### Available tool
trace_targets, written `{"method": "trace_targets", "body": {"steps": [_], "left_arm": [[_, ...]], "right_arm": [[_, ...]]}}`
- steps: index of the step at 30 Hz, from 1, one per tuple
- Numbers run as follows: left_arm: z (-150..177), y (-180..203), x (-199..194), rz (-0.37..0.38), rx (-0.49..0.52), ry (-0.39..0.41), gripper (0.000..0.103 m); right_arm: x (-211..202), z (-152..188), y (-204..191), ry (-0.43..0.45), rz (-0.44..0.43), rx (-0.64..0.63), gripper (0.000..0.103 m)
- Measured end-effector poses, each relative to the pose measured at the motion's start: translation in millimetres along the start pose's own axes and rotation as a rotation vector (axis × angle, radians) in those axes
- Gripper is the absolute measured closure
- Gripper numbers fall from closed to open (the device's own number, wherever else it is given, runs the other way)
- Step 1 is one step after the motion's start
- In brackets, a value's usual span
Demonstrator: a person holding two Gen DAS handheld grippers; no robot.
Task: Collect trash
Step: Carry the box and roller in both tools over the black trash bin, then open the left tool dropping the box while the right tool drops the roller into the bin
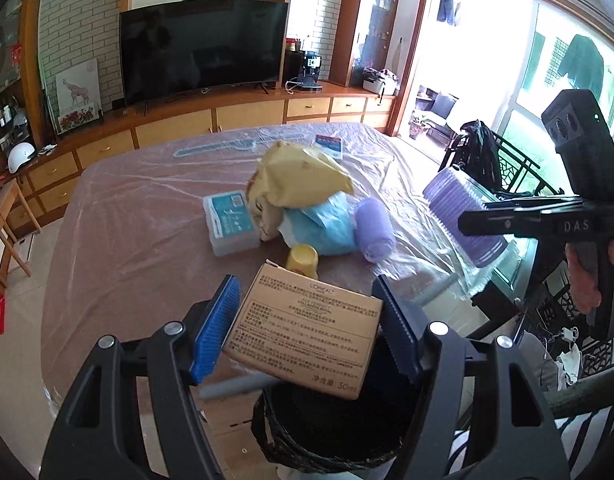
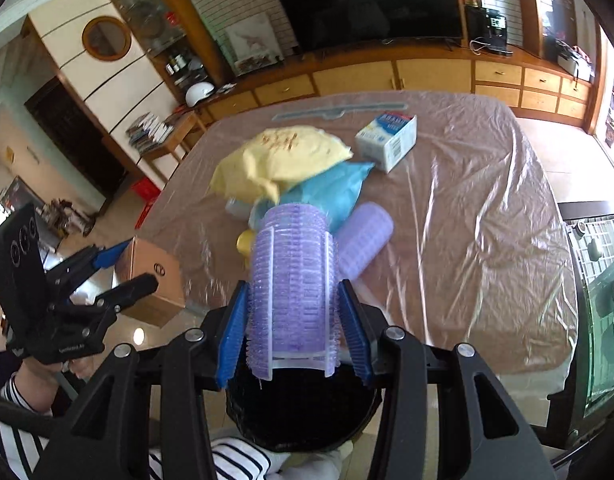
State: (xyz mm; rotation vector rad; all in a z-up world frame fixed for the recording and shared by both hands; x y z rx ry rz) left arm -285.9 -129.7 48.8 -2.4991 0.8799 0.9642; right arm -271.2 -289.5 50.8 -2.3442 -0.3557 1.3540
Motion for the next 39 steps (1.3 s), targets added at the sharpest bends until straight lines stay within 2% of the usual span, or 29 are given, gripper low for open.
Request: {"method": "trace_targets", "body": {"steps": [10, 22, 28, 39], "left_arm": [[28.0, 37.2, -0.3, 0.060, 0.024, -0.051, 0.034], [61.5, 61.1, 24.1, 0.098, 0.072, -0.146, 0.034], [76.8, 65.3, 42.2, 0.110, 0.089, -0.197, 0.034], [96.6, 70.1, 75.9, 0.122, 0.130, -0.259, 0.034]], "right_arm": [[12.8, 59.6, -2.3, -0.112, 0.017, -0.090, 0.059], [43.2, 105.2, 15.2, -0.213, 0.095, -0.144, 0.059], [62.9, 120.5, 24.1, -0.240, 0.152, -0.168, 0.059], [98.7, 128.1, 43.4, -0.276, 0.217, -0.141, 0.059]]}}
Point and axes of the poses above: each gripper's, at about its wrist camera, not at the fingertips, and x roughly the way its jaws point, y to its right, z to its underside, the point moved 7 cm from there along x, roughly the way its jaws point, and after that the axes turned 15 degrees about x, right-handed, at the moved point
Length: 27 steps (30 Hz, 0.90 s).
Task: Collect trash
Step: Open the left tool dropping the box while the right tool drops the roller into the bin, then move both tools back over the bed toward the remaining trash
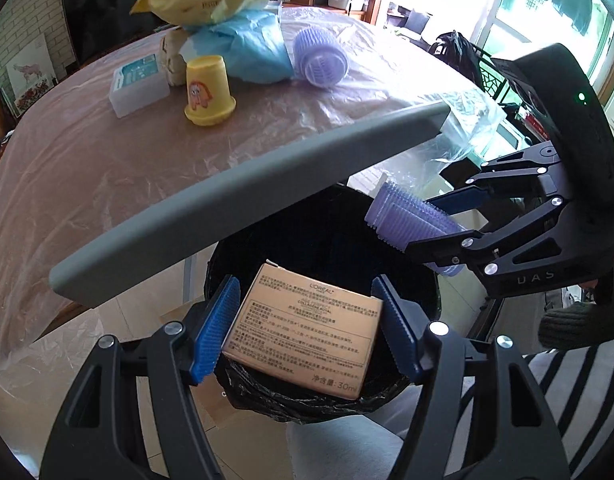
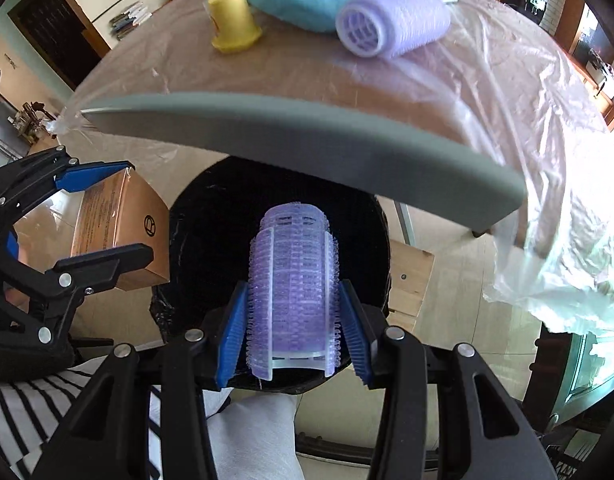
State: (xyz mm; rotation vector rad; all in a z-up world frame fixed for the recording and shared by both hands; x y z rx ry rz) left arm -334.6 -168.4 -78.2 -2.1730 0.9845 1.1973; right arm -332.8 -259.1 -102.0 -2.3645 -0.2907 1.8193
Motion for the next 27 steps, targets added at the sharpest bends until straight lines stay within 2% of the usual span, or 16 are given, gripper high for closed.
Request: {"method": "trace_targets", "body": {"steps": [12, 20, 22, 23, 24, 25, 27], "left_arm": [[1.5, 2.6, 28.5, -0.008, 0.017, -0.042, 0.034], [3.1, 3.0, 28.2, 0.002, 0.011, -0.043, 0.034], [2.5, 2.4, 25.7, 0.007, 0.008, -0.031, 0.032], [2.7, 0.3, 24.8, 0.003, 0.005, -0.029, 0.025], [2.7, -1.2, 22.8, 0.000, -0.001, -0.025, 0.021], [2.9, -2.9, 20.6, 0.001, -0.007, -0.020, 0.018], [3.0, -4.7, 17.7, 0.009, -0.016, -0.013, 0.018]], "right_arm": [[24.8, -0.5, 5.7, 0.008, 0.032, 0.011, 0.059], [24.3, -2.9, -0.2, 0.013, 0.040, 0.017, 0.058], [23.3, -3.0, 0.8, 0.012, 0.035, 0.029, 0.050], [21.1, -3.6, 1.0, 0.015, 0.026, 0.035, 0.035], [16.6, -5.0, 1.6, 0.026, 0.013, 0.041, 0.029], [12.3, -5.0, 1.6, 0.034, 0.006, 0.041, 0.029], [4.9, -5.4, 2.4, 0.043, 0.013, 0.036, 0.029]]}}
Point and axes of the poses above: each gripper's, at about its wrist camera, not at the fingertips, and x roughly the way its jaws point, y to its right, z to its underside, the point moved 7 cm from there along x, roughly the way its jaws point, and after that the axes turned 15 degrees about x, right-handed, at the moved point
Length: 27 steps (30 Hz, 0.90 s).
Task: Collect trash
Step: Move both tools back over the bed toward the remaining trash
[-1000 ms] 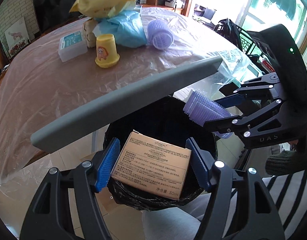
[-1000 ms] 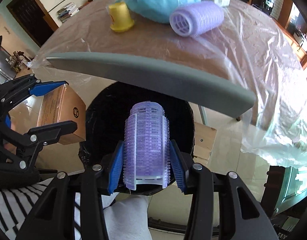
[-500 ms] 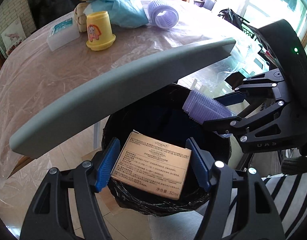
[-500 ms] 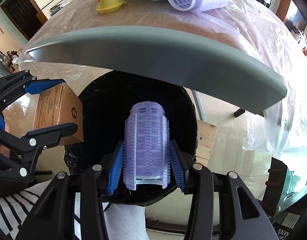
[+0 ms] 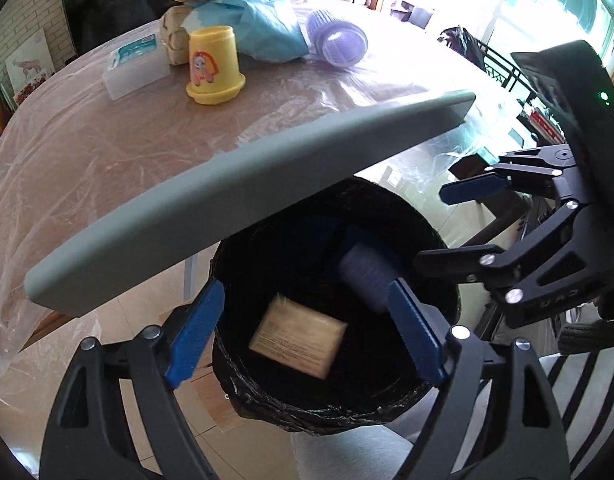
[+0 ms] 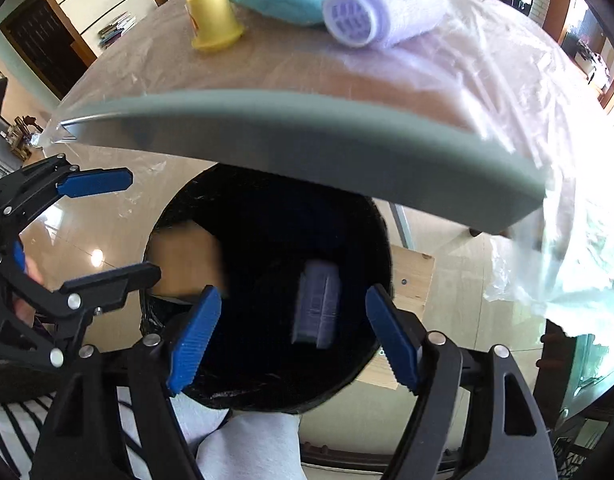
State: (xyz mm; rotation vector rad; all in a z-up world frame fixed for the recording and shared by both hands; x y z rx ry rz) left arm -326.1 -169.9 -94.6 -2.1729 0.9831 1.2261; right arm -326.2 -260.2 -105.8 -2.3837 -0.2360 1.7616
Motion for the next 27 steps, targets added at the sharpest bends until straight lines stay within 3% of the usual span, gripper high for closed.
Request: {"method": "trace_targets", "body": {"steps": [9, 11, 17, 20, 25, 27], "left_arm": [[-6.1, -6.4, -23.0, -0.002, -0.012, 0.042, 0.017], [-10.8, -8.2, -33.0, -0.011, -0.017, 0.068, 0.010], [-33.9, -23.2, -69.8, -0.074, -0.037, 0.168, 0.005], [-47.8, -39.3, -80.1, -0.143, -0.048, 0.211, 0.003], [-67.6, -58.1, -70.0, -0.210, -0.052, 0.208, 0.003], [-73.2, -64.3, -63.2, -0.220, -0.053, 0.199, 0.003]], "right_arm": [[-60.3, -13.3, 2.7, 0.119, -0.039, -0.006, 0.025], [-75.8, -23.3, 2.3, 0.168, -0.039, -0.009, 0.020], [-105.0, -66.2, 14.4, 0.308, 0.012, 0.074, 0.006], [-103.5, -91.1, 20.6, 0.325, 0.041, 0.138, 0.005], [-84.0, -125.8, 29.6, 0.298, -0.005, 0.263, 0.005], [-71.9, -137.9, 31.9, 0.275, 0.014, 0.303, 0.005]]}}
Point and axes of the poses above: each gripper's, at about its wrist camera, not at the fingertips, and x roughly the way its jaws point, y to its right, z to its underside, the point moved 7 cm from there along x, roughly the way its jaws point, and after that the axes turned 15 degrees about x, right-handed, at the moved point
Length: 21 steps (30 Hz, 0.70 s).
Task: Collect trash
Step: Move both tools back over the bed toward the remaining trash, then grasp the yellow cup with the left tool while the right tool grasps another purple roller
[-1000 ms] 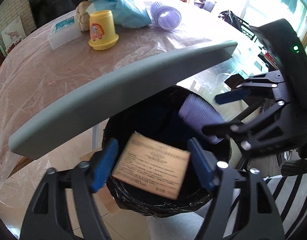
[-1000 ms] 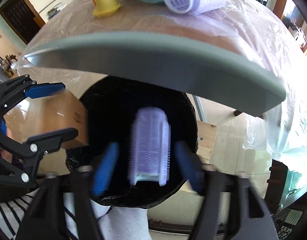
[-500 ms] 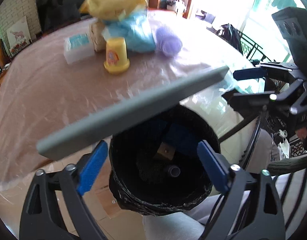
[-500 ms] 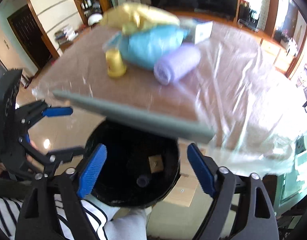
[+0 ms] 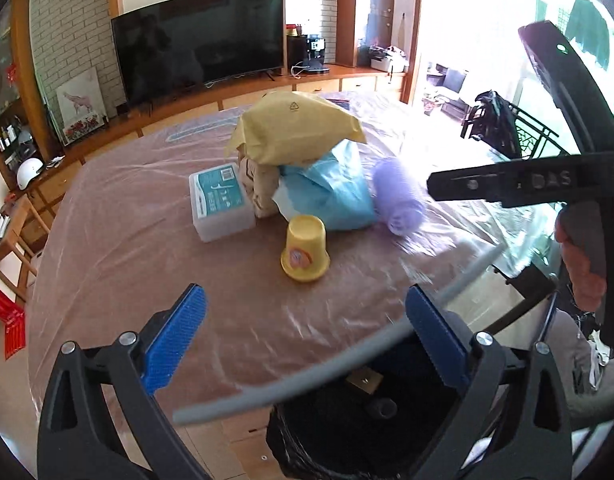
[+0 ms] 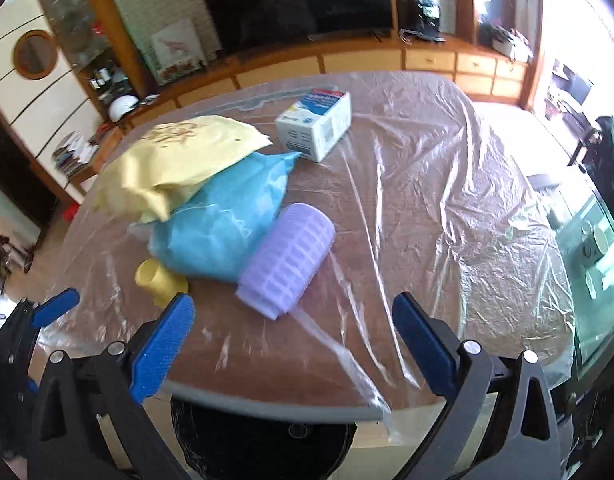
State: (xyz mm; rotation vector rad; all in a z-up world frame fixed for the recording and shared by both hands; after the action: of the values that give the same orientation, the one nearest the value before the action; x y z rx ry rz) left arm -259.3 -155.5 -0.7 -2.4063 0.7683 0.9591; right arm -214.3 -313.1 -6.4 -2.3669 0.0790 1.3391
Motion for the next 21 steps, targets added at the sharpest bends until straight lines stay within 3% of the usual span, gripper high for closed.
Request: {"method": "trace_targets", "body": {"steps": [8, 21], "left_arm": [[-2.4, -12.7, 28.8, -0.004, -0.040, -0.054, 0.003], [-8.8, -17.1, 55.7, -0.007, -0.031, -0.102, 0.003]], "right_arm": [[33.1, -3.6, 4.4, -0.056, 0.070, 0.079, 0.005], [54.0, -3.8, -2.2, -0.062, 0.117, 0.031, 0.006]]}}
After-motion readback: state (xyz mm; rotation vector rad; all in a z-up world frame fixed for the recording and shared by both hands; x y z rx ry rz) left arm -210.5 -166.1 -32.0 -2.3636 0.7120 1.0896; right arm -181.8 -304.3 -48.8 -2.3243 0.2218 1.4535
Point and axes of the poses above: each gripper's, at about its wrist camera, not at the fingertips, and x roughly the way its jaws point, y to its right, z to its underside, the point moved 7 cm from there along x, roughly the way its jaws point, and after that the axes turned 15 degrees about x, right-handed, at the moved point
